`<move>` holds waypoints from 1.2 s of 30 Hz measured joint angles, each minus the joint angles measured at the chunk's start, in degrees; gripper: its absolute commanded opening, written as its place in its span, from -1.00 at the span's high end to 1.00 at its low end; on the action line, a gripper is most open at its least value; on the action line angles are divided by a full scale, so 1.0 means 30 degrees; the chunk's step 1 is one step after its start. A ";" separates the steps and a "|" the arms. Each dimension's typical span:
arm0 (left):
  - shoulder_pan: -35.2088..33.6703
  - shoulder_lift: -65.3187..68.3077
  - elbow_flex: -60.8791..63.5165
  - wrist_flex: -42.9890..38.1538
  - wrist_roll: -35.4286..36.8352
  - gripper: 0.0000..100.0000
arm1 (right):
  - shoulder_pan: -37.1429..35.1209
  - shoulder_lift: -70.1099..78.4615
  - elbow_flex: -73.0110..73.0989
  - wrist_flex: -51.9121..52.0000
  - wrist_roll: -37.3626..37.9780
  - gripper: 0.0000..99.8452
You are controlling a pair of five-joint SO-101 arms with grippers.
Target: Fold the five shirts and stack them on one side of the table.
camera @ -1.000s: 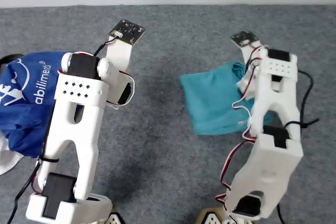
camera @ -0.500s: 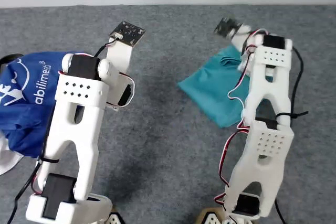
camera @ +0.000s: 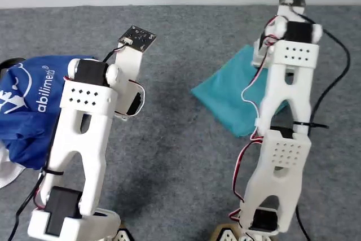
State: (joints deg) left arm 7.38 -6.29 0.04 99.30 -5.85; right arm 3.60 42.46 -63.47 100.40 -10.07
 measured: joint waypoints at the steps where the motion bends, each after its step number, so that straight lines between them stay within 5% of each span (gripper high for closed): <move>1: 0.0000 0.0000 0.0000 0.0000 0.0000 0.97 | -0.0176 0.0000 0.0000 0.0000 -0.1143 0.43; 9: 0.0000 0.0000 0.0000 0.0000 0.0000 0.97 | -0.0762 0.0000 0.1788 0.0029 -0.5832 0.42; 17: -0.1084 0.0000 0.0000 0.0000 0.0000 0.97 | -0.0791 0.0000 0.4601 0.0029 -0.8205 -0.03; 36: -0.1758 0.0000 0.0000 0.0000 -0.0879 0.97 | -0.0908 0.4923 0.4601 -0.4659 -0.8615 -0.03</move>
State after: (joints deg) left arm 2.11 -6.29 0.04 99.30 -8.48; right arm 0.88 57.23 -49.67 86.42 -35.91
